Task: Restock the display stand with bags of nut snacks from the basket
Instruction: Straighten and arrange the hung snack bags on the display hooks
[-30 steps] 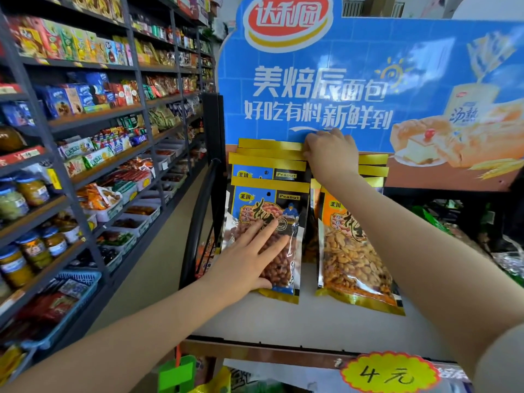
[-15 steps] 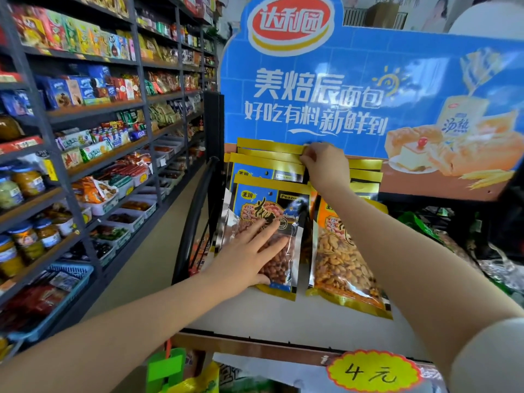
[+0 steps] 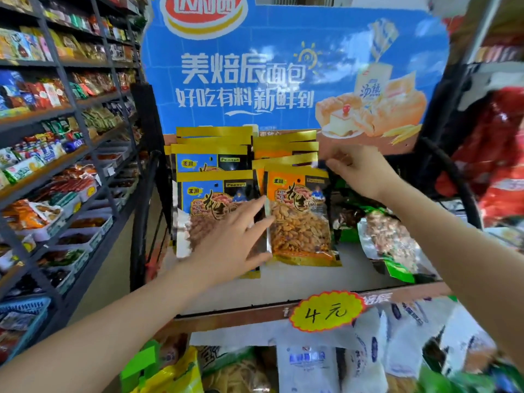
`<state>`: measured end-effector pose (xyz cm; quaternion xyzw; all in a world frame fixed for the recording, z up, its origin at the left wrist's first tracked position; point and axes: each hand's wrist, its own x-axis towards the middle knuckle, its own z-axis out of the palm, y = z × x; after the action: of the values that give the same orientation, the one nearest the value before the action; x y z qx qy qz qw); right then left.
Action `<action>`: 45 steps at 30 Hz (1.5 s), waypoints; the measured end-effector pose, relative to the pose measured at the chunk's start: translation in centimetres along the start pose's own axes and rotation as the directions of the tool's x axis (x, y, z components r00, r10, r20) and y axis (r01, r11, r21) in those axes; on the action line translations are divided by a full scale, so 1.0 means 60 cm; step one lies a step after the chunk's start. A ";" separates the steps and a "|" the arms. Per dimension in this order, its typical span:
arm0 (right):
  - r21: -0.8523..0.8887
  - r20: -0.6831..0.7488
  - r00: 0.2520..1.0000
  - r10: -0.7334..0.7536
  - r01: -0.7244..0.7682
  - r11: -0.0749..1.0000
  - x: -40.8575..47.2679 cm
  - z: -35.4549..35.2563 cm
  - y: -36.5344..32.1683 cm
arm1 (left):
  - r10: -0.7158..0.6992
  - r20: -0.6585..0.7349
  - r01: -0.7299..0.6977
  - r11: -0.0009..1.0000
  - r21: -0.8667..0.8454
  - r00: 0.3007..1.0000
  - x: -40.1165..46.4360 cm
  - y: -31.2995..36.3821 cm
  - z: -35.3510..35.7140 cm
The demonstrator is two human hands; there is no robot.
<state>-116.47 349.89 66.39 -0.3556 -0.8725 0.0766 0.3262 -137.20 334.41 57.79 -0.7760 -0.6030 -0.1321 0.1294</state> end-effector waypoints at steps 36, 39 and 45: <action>0.318 0.479 0.863 -0.160 -0.001 0.948 -0.002 -0.133 0.252 | -0.804 -0.178 0.324 0.417 -0.849 0.568 0.357 0.175 -0.039; 0.225 0.388 0.910 -0.146 0.060 0.973 0.003 -0.088 0.283 | -0.853 -0.143 0.346 0.349 -0.871 0.501 0.324 0.166 -0.030; 0.112 0.552 0.819 -0.159 0.116 0.987 0.029 -0.048 0.313 | -0.867 -0.131 0.305 0.306 -0.902 0.481 0.285 0.162 -0.041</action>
<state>-104.90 364.61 62.64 -0.2414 -0.9497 0.1853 0.0743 -123.79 346.63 65.86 -0.3511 -0.6544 -0.6619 -0.1015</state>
